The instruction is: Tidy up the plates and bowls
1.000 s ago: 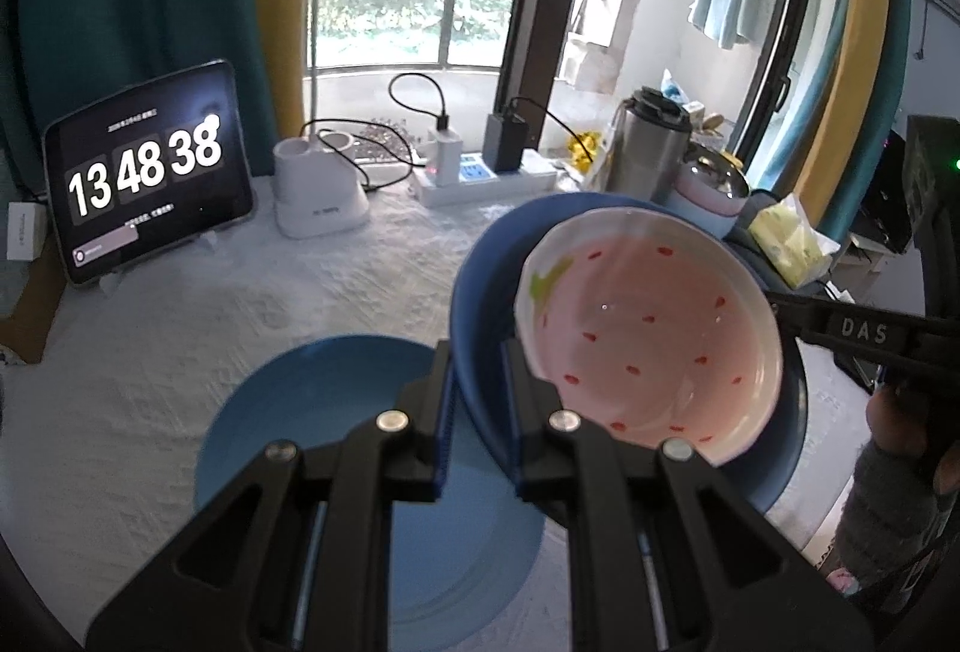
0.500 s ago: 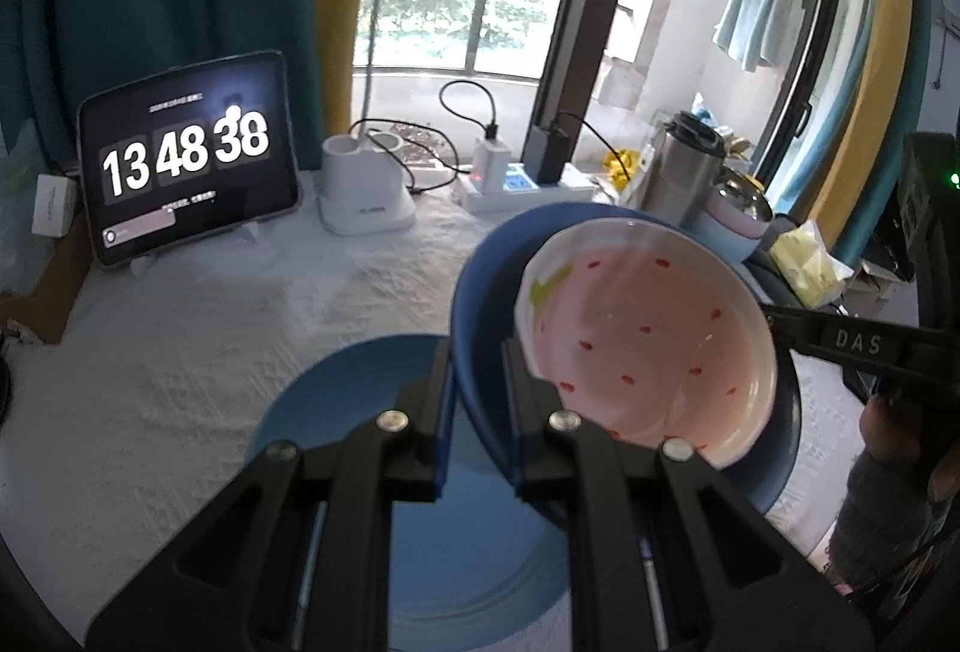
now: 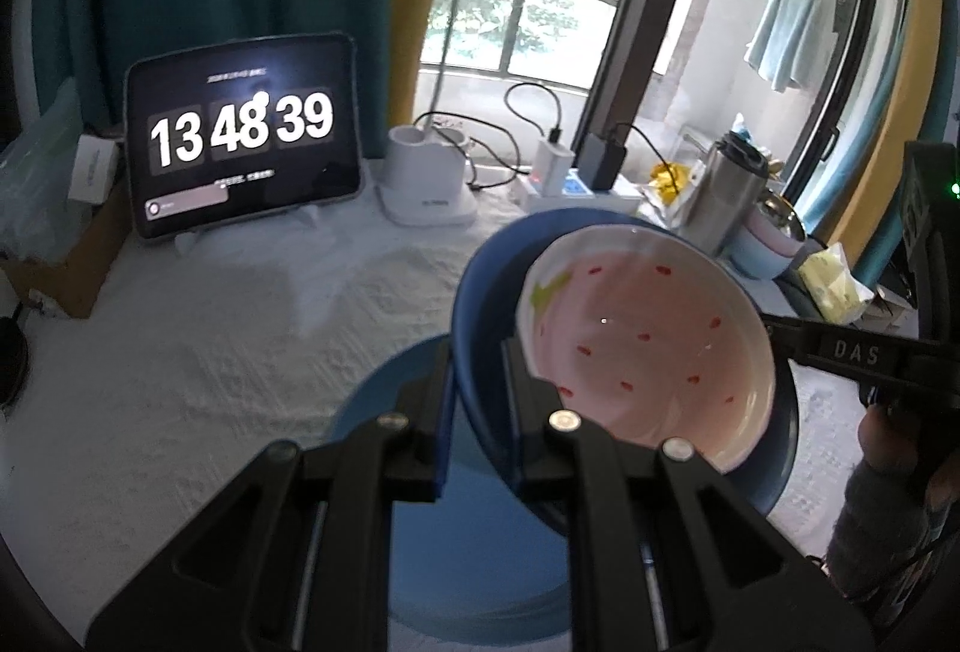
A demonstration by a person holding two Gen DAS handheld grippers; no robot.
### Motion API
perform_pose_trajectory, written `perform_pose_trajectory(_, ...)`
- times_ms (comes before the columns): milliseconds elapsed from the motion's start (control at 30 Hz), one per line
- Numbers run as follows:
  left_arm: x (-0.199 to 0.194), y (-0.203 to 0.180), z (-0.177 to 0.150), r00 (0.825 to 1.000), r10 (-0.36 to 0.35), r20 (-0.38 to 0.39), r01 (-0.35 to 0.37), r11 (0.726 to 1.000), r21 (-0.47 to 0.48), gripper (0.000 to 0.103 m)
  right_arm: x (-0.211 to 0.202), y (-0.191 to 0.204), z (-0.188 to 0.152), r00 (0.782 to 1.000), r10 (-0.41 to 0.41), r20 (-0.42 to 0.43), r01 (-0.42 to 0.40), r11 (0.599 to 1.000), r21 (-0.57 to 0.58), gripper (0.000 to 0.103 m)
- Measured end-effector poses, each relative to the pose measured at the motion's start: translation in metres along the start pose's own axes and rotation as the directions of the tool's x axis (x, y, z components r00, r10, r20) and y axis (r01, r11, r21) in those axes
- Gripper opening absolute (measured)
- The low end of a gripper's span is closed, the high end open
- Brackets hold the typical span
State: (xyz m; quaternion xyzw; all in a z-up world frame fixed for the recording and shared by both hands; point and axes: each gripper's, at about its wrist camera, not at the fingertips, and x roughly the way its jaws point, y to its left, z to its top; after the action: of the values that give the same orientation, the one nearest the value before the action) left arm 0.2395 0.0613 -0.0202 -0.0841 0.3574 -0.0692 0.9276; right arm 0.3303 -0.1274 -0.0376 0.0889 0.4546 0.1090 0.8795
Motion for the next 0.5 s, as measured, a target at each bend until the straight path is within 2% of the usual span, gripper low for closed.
perform_pose_trajectory(500, 0.010, 0.035, -0.008, 0.999, 0.034, -0.039, -0.036, 0.999, -0.035, 0.013, 0.033, 0.029, -0.005, 0.998, 0.007, -0.059, -0.008, 1.000, -0.027, 0.009)
